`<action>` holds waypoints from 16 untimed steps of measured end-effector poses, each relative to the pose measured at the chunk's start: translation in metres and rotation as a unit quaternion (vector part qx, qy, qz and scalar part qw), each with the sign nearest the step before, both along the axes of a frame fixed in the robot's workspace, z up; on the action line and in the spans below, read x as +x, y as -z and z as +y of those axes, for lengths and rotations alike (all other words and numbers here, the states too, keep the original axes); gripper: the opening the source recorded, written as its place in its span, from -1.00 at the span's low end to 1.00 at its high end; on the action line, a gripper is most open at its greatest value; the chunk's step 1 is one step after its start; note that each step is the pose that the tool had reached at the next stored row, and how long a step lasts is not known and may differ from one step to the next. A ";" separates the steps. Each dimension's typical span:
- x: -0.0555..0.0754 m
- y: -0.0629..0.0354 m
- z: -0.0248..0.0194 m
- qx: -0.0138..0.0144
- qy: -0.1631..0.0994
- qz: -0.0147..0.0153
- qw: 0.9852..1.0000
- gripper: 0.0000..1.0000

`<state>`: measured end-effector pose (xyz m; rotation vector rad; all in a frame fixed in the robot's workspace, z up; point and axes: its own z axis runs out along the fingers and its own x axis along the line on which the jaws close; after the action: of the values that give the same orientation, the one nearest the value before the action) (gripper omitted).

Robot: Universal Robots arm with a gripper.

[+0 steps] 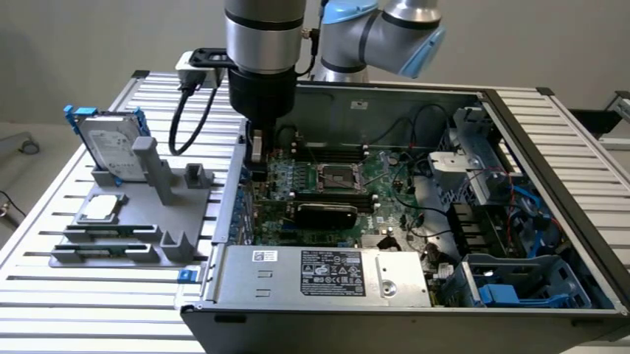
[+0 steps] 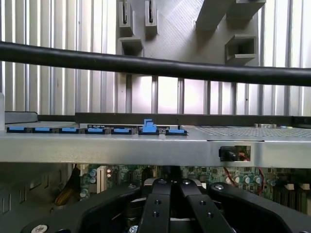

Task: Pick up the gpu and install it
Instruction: 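Press down on the gpu until it lock into place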

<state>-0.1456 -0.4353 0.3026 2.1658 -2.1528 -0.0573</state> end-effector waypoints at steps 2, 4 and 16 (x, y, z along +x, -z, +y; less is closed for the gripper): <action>0.002 0.0000 -0.0001 0.000 0.000 0.000 1.000 -0.79; 0.002 0.0001 -0.0007 0.000 0.000 0.000 1.000 -0.79; 0.002 0.0022 -0.0085 -0.006 0.000 0.000 1.000 -0.79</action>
<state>-0.1432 -0.4438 0.3005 2.1598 -2.1477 -0.0449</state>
